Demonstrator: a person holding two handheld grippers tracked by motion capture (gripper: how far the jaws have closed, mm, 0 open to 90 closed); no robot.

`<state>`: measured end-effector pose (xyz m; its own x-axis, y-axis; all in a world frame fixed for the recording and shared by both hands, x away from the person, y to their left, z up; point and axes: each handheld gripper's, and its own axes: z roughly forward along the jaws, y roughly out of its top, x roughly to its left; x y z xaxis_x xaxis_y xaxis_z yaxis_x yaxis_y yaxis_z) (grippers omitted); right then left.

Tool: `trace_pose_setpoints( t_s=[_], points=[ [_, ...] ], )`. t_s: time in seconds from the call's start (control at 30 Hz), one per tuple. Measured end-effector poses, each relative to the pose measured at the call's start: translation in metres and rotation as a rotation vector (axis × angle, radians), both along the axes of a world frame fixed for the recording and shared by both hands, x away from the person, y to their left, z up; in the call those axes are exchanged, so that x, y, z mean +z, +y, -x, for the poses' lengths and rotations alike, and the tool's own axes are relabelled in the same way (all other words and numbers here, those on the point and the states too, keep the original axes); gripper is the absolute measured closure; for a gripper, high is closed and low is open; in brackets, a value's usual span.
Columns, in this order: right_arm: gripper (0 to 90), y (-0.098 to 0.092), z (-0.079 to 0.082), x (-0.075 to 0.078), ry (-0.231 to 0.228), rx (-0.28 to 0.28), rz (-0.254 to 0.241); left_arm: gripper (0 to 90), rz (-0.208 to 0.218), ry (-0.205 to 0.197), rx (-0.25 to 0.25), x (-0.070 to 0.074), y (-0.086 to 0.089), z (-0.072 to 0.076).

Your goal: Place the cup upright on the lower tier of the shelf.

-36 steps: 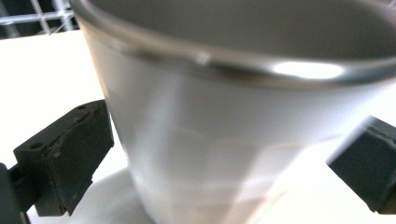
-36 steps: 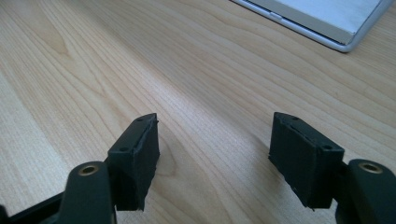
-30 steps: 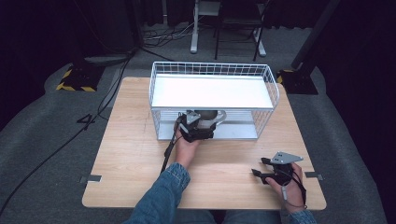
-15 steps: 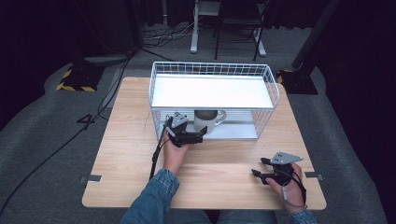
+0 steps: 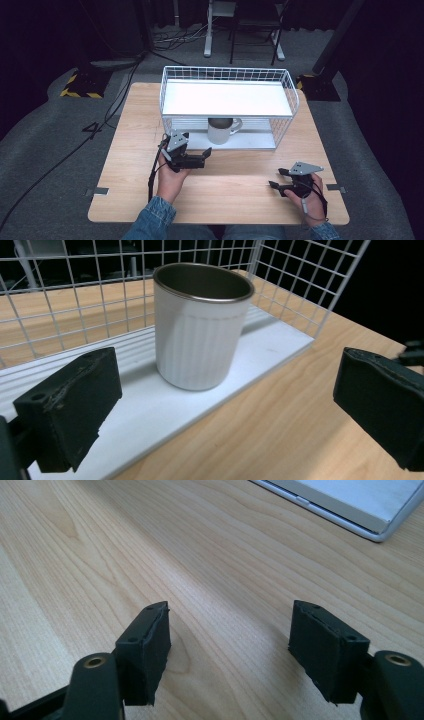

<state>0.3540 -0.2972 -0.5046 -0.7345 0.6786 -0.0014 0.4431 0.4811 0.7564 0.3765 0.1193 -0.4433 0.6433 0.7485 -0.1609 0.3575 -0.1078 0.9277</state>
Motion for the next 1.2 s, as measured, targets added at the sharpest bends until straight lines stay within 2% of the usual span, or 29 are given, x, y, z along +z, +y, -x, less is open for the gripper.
trace_pose_setpoints(
  t_s=[0.03,0.1,0.13,0.17,0.3,0.37,0.47,0.57,0.63,0.73,0.8,0.83,0.9,0.93,0.97,1.13,1.2],
  points=[
    [32.7,0.0,-0.001,0.0,-0.001,0.003,0.0,0.0,-0.008,0.006,-0.004,0.002,0.002,0.004],
    [32.7,0.001,-0.002,0.0,-0.001,0.008,0.0,0.0,-0.016,-0.008,-0.004,0.005,0.006,0.012],
    [32.7,0.001,-0.002,0.0,-0.001,0.009,0.0,0.0,-0.016,-0.008,-0.004,0.005,0.006,0.012],
    [32.8,0.001,-0.002,0.0,-0.001,0.008,0.0,0.0,-0.012,-0.015,-0.004,0.007,0.011,0.02],
    [32.8,0.001,-0.002,0.0,-0.002,0.009,0.0,0.0,-0.004,-0.008,0.002,0.009,0.023,0.032],
    [32.8,0.001,-0.002,0.0,-0.001,0.008,0.0,0.0,-0.015,-0.009,0.009,0.009,0.029,0.037],
    [32.7,0.001,-0.002,0.0,-0.002,0.008,0.0,0.0,-0.043,-0.013,0.026,0.008,0.038,0.044],
    [32.8,0.001,-0.002,0.0,-0.001,0.008,0.0,0.0,-0.088,0.004,0.042,0.007,0.046,0.051],
    [32.8,0.001,-0.002,0.0,-0.001,0.008,-0.001,0.0,-0.097,0.016,0.045,0.007,0.052,0.056],
    [32.7,0.001,-0.002,0.0,-0.002,0.009,0.0,0.0,-0.112,0.011,0.056,0.005,0.058,0.06],
    [32.8,0.001,-0.002,0.0,-0.001,0.008,0.0,0.0,-0.142,0.013,0.08,0.0,0.067,0.065],
    [32.7,0.001,-0.002,0.0,-0.002,0.009,0.0,0.0,-0.156,0.025,0.086,-0.003,0.07,0.065],
    [32.8,0.001,-0.002,0.0,-0.002,0.008,0.0,0.0,-0.214,0.094,0.097,-0.007,0.074,0.064],
    [32.8,0.001,-0.002,0.0,-0.002,0.009,0.001,0.0,-0.214,0.094,0.097,-0.007,0.074,0.064],
    [32.7,0.001,-0.002,0.0,-0.001,0.008,0.0,0.0,-0.226,0.145,0.096,-0.013,0.078,0.063],
    [32.9,0.001,-0.002,0.0,-0.004,0.008,0.002,0.0,-0.227,0.195,0.106,-0.029,0.09,0.062],
    [32.9,0.001,-0.002,0.0,-0.004,0.008,0.002,0.0,-0.227,0.203,0.112,-0.032,0.092,0.061]
  ],
)
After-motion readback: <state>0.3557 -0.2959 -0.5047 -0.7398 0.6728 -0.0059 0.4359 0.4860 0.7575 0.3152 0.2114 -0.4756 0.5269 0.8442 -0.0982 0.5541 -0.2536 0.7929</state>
